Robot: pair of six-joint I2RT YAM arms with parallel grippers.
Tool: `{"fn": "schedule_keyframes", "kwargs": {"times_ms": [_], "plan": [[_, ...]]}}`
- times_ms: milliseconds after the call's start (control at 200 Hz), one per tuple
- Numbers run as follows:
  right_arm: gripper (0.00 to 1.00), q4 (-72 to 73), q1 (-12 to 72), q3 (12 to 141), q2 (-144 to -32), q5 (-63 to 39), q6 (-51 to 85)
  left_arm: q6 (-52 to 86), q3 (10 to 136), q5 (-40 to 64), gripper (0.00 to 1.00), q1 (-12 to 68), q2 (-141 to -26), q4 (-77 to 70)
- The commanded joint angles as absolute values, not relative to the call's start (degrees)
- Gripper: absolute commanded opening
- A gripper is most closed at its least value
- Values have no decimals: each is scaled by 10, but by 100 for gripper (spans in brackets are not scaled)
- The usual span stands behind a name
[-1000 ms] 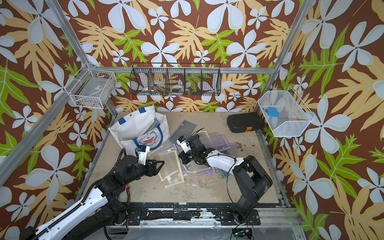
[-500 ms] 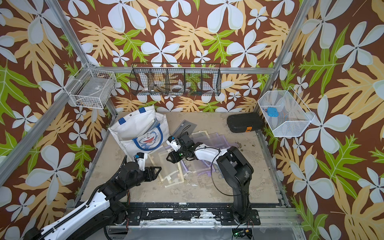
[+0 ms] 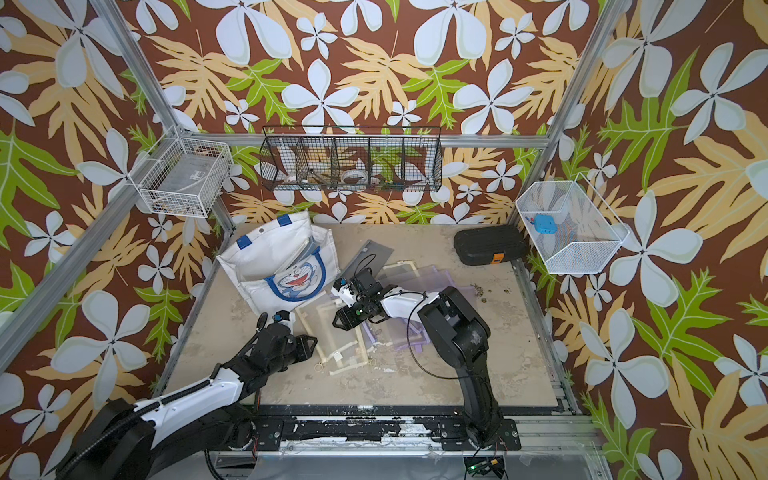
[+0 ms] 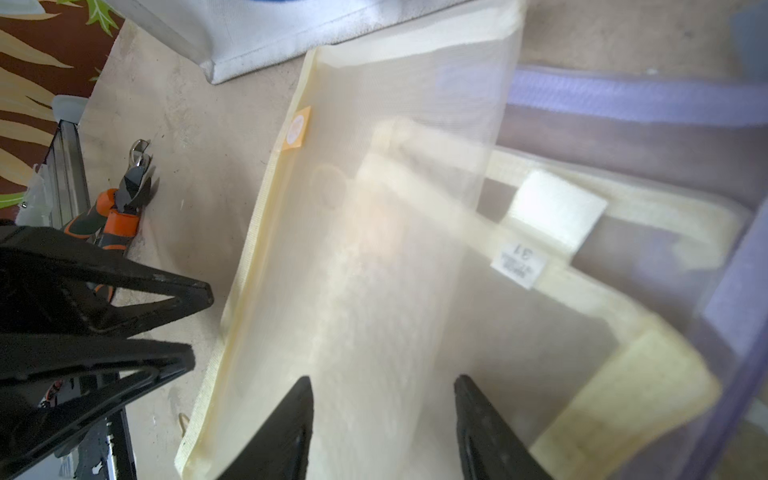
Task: Put the pencil pouch into the canvas bag
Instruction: Pick up the pencil case from the pencil case.
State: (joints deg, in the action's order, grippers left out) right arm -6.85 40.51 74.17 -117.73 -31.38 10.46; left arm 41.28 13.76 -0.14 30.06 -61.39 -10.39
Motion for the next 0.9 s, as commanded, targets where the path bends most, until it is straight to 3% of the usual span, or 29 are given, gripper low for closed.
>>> {"fn": "schedule_keyframes", "kwargs": {"times_ms": [0,315,555,651,791,896], "plan": [[52,-61,405,739,-1176,-336,107,411,142,0,36,300,-644,-166],[38,-64,412,737,-1170,-385,96,425,144,41,26,300,-707,-229],[6,-58,412,724,-1150,-375,101,418,145,44,25,300,-693,-216],[0,-52,410,710,-1128,-377,104,410,151,47,26,300,-672,-194],[0,-30,396,649,-1052,-399,107,378,171,83,36,301,-617,-149],[0,-5,375,582,-959,-419,115,359,165,131,54,303,-543,-150]]}}
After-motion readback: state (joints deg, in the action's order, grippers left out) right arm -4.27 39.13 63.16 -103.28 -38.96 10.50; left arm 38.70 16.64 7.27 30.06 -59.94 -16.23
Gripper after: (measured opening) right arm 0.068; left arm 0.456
